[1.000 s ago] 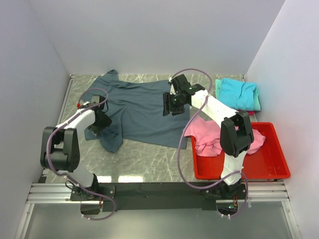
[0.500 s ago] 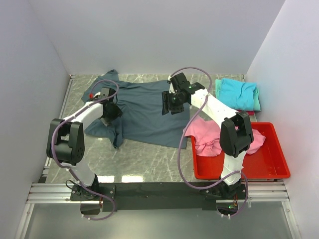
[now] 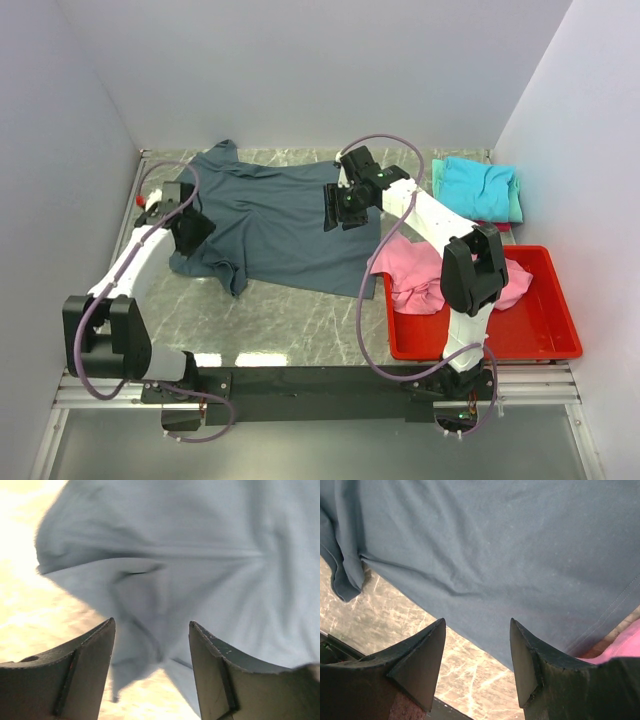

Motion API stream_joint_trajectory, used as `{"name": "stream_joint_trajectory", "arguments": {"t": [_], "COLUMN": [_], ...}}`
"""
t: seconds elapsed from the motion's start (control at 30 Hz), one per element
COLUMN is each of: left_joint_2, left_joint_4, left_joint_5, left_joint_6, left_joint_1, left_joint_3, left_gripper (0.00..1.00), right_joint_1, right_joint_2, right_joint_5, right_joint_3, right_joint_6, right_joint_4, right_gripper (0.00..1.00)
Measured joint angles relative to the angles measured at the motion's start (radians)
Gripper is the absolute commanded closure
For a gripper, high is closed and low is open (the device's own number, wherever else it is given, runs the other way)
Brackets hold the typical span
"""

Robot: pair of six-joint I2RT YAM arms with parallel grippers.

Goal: Fold and stack the t-shirts
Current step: Flatten the tshirt out

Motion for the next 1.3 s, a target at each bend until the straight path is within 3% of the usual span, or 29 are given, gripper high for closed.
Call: {"name": "stream_joint_trajectory", "arguments": {"t": [0.2, 0.53, 1.17, 1.3], "left_joint_2": [0.025, 0.132, 0.233, 0.233], "left_joint_4": [0.018, 0.117, 0.205, 0.206], "left_joint_5": [0.048, 0.075, 0.126, 0.127], "left_joint_6": [0.004, 0.039, 0.047, 0.046], "left_joint_1": [0.045, 0.078, 0.1, 0.1], "left_joint_3": [-0.114, -0.116, -0.119, -0.119], "left_gripper": [0.42, 0.5, 0.55, 0.72], "right_joint_1": [0.006, 0.012, 0.013, 0.013], "right_joint_2": [0.003, 0.003, 0.003, 0.003], "right_joint_5": [-0.001, -0.001, -0.001, -0.001], "right_joint_3": [0.0, 0.0, -0.005, -0.005], "right_joint_6": [-0.002, -0.002, -0.002, -0.002], "right_joint_4": [-0.004, -0.007, -0.021, -0.022], "right_gripper": [0.39, 0.39, 0.39, 0.39]}}
